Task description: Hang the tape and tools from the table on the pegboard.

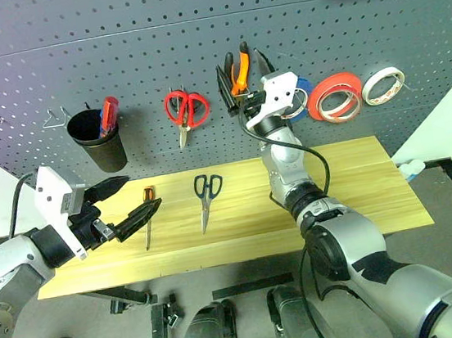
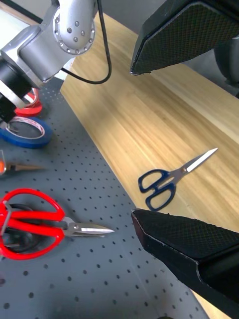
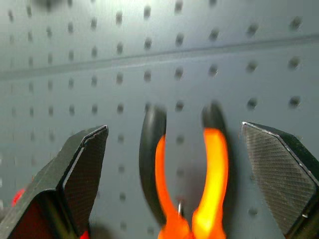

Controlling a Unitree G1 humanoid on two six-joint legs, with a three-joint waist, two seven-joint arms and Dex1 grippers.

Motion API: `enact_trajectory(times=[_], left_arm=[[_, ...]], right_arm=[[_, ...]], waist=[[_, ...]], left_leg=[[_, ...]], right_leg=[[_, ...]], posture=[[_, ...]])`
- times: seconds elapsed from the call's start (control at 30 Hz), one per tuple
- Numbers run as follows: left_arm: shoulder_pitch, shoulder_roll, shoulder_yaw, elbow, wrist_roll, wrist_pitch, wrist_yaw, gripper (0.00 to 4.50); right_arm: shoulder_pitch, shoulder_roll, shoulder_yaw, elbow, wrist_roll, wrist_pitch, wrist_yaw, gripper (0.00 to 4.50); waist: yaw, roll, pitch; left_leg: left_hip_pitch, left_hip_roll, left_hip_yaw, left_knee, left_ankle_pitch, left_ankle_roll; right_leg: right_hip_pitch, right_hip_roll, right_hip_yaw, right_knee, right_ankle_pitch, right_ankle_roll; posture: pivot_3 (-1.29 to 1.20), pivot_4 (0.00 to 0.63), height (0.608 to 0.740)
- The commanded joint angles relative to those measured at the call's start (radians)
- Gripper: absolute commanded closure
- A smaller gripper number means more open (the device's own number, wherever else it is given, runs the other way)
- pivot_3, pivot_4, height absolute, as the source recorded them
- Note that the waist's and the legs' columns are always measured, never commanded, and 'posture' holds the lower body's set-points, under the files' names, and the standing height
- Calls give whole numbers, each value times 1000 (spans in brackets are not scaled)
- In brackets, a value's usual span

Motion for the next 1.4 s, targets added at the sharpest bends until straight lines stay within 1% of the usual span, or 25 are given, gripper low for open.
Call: enact_trajectory(times=[0.03, 0.17, 0.3, 0.43, 0.5, 0.57, 0.63, 0.7, 0.77, 0.87, 0.9, 0.97, 1.07, 1.13, 1.17, 1.2, 1.23, 1.27, 1.33, 1.4], left_arm=[[-17, 8, -4, 6, 4, -15, -11, 0], [-29, 5, -21, 15, 15, -23, -15, 0], [-33, 1, -29, 29, 26, -36, -25, 0], [-37, -13, -39, 44, 40, -50, -31, 0], [-45, -16, -52, 59, 59, -63, -38, 0], [-55, -21, -63, 76, 66, -71, -45, 0], [-72, -28, -85, 100, 80, -85, -53, 0], [-90, -31, -106, 121, 98, -97, -64, 0], [-112, -34, -127, 145, 110, -108, -78, 0], [-138, -43, -150, 173, 125, -120, -91, 0], [-146, -47, -158, 184, 131, -126, -96, 0], [-160, -57, -180, 202, 145, -136, -104, 0], [-184, -82, -223, 240, 186, -162, -107, 0], [-193, -94, -256, 266, 226, -179, -103, 0], [-195, -105, -269, 280, 254, -201, -98, 0], [-201, -121, -277, 302, 273, -212, -82, 0], [-208, -136, -283, 322, 289, -215, -66, 0], [-211, -148, -301, 347, 340, -245, -38, 0], [-234, -194, -349, 399, 418, -257, 36, 0], [-255, -224, -388, 439, 490, -284, 82, 0]], right_arm=[[5, 6, -14, -82, 42, -31, 34, 34], [63, -5, -8, -163, 65, -17, 73, 34], [199, -22, 18, -357, 104, 91, 123, 34], [357, -56, 44, -651, 128, 259, 120, 34], [411, -85, 32, -793, 163, 396, 90, 34], [445, -127, 26, -894, 150, 538, 49, 34], [485, -181, 32, -995, 199, 693, 76, 34], [508, -236, 39, -1065, 251, 797, 130, 34], [519, -304, 24, -1102, 327, 943, 184, 34], [525, -417, -10, -1107, 482, 1215, 291, 34], [526, -455, -27, -1103, 539, 1284, 342, 34], [526, -528, -48, -1093, 597, 1362, 436, 34], [541, -651, -18, -1080, 593, 1405, 618, 34], [533, -697, -13, -1048, 570, 1385, 692, 34], [535, -733, -10, -1051, 596, 1425, 750, 34], [537, -765, 0, -1049, 586, 1422, 804, 34], [537, -785, 8, -1047, 567, 1405, 836, 34], [532, -800, 7, -1050, 575, 1406, 879, 34], [547, -837, 46, -1044, 526, 1338, 986, 34], [547, -850, 78, -1017, 487, 1301, 1042, 34]], waist=[[0, 0, 0], [0, 0, 0], [1, 0, 0], [1, 1, 1], [0, 1, 1], [-2, 1, 1], [-1, 1, 1], [-1, 1, 1], [-3, 1, 1], [-5, 1, 1], [-6, 1, 1], [-6, 1, 2], [-8, 1, 2], [-12, 1, 2], [-15, 1, 2], [-18, 1, 2], [-25, 1, 2], [-27, 1, 2], [-29, 1, 2], [-29, 1, 2]], left_leg=[[0, 0, 0, 0, 0, 0], [0, 0, 0, 0, 0, 0], [0, 0, 0, -1, 0, 0], [0, 0, 0, -1, 0, 0], [0, 0, 0, -1, 0, 0], [0, 0, 0, -1, -1, 0], [0, 1, 0, 0, -2, -2], [0, 1, 0, 0, -2, -1], [-1, 1, 0, 0, -2, -1], [-1, 1, 1, 1, -2, 2], [-1, 1, 1, 1, -2, 3], [-2, 2, 1, 0, -2, 4], [-3, 3, 1, 0, -4, 7], [-3, 3, 1, 0, -6, 10], [-3, 3, 1, 0, -7, 11], [-4, 3, 2, 0, -8, 13], [-4, 3, 2, 0, -8, 14], [-4, 3, 3, 1, -9, 15], [-5, 3, 3, 0, -10, 15], [-5, 3, 3, 0, -11, 16]], right_leg=[[0, 0, 0, 0, 0, 0], [0, 0, 0, 0, 0, 0], [0, 0, 0, -1, 0, 0], [0, 0, 0, -1, -1, -1], [0, 0, 0, -1, -1, -2], [0, 0, 0, -1, -2, -2], [0, -1, 0, -1, -2, -2], [0, -1, 0, -2, -2, -3], [1, -1, 0, -2, -2, -3], [1, -2, 0, -4, -2, -3], [2, -2, 0, -5, -2, -3], [2, -2, -1, -8, -2, -3], [4, -2, -3, -14, -2, -3], [6, -2, -3, -18, -2, -3], [7, -2, -3, -20, -2, -2], [7, -2, -3, -21, -2, -1], [7, -2, -3, -21, -2, -1], [7, -3, -3, -22, -1, 1], [7, -3, -3, -24, -1, 2], [7, -3, -3, -25, -1, 2]], posture=[[-37, 174, 740], [-40, 170, 740], [-62, 178, 740], [-80, 178, 740], [-106, 176, 740], [-130, 174, 740], [-144, 174, 740], [-168, 171, 740], [-196, 167, 740], [-216, 165, 740], [-231, 165, 740], [-239, 165, 740], [-257, 163, 740], [-265, 166, 740], [-265, 166, 740], [-267, 170, 740], [-268, 172, 740], [-268, 172, 740], [-274, 176, 740], [-268, 175, 740]])
